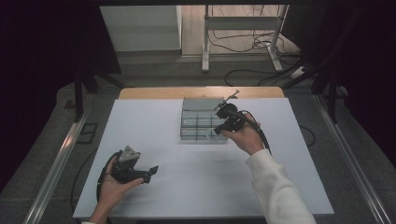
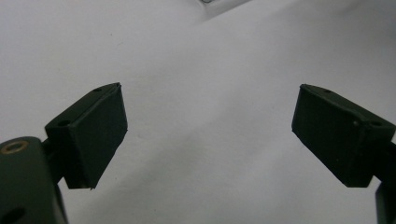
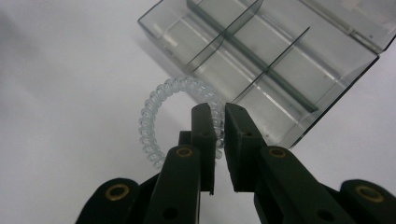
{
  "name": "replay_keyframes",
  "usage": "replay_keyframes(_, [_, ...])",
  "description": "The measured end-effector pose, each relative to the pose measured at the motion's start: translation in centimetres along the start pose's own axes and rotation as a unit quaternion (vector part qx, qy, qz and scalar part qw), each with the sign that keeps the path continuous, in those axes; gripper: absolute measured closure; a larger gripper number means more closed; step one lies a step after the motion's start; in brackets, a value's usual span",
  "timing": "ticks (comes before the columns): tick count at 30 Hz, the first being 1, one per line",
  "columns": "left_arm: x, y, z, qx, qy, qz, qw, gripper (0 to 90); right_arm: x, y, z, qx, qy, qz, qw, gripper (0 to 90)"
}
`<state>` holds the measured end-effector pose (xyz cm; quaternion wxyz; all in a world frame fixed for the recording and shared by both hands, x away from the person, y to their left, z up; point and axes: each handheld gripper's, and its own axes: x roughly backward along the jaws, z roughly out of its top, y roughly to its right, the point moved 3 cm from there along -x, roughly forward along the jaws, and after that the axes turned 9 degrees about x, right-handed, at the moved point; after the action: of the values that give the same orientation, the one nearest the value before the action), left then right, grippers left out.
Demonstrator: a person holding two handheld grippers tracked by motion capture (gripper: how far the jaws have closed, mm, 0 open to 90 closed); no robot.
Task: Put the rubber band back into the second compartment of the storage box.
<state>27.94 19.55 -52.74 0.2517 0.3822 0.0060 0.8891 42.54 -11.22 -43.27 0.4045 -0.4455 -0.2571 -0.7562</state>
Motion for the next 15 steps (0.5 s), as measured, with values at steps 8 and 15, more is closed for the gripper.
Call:
replay_keyframes(8, [0.1,-0.1,0.0,0.001,0.001,0.001,1.0,10.2,-0.9,1.4,1.6,-0.003,-0.01,-0.014,0.9999,83.2])
replay_keyframes(15, [0.1,-0.1,0.0,0.005,0.003,0.0,1.0,10.2,-1.9,2.8,3.1,-0.008,-0.01,-0.021,0.9997,83.2])
